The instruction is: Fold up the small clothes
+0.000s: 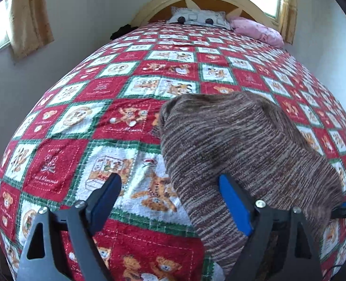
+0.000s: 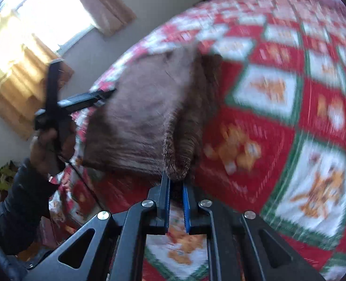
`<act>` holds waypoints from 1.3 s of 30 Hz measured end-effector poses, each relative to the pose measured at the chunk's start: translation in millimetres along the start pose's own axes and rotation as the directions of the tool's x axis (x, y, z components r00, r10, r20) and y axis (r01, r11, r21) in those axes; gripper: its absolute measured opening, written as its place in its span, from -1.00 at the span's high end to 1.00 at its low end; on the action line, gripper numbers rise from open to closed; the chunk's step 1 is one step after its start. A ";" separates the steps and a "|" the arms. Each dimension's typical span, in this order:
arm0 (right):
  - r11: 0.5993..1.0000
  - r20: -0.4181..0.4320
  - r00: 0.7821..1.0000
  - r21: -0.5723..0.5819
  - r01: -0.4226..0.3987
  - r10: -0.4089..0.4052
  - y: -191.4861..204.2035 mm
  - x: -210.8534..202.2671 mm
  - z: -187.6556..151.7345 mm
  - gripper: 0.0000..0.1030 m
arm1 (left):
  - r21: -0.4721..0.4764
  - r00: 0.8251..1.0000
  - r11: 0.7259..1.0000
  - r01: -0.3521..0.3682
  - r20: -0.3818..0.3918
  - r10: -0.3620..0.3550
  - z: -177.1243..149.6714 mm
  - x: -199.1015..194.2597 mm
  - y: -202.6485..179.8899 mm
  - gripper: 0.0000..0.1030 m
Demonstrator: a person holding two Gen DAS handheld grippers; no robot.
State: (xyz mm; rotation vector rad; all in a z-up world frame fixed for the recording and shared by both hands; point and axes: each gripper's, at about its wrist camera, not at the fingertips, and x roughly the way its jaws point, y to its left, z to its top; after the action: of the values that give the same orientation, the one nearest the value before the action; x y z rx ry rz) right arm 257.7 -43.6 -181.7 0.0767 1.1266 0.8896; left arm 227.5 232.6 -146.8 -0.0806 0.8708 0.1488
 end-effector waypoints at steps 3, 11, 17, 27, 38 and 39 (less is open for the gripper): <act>0.999 0.022 0.999 0.002 -0.044 0.044 -1.7 -10.6 4.4 0.75 | 0.008 1.000 1.000 -0.009 0.002 0.009 2.7 -4.6 -2.7 -0.71; 0.999 0.161 0.987 -0.052 0.001 0.008 11.7 -37.4 90.8 -0.16 | 0.055 0.999 0.998 -0.032 0.027 0.030 3.5 -17.1 -11.9 -0.71; 1.000 0.097 0.995 0.011 0.009 -0.010 -2.5 45.3 141.9 0.01 | 0.078 0.998 0.996 0.039 0.040 -0.042 -13.1 -37.4 -25.6 -0.72; 0.997 0.179 0.981 0.030 0.073 -0.077 -6.8 30.4 118.6 0.87 | 0.154 0.992 0.981 0.117 -0.055 -0.110 -61.3 -30.0 -43.3 -0.84; 0.994 0.279 0.959 -0.112 -0.012 0.043 35.2 -11.7 81.1 0.14 | 0.079 0.993 0.992 0.097 -0.068 -0.091 -62.5 -34.0 -39.4 -0.91; 0.989 0.250 0.965 -0.142 -0.046 0.081 41.2 -12.5 72.6 0.14 | 0.074 0.993 0.993 0.094 -0.072 -0.089 -62.6 -33.0 -39.3 -0.91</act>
State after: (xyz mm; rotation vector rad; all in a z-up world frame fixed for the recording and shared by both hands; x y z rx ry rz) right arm 290.7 2.4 -119.1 0.1134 0.8254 0.9811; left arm 165.7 182.5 -161.3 -0.0532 0.9390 0.0262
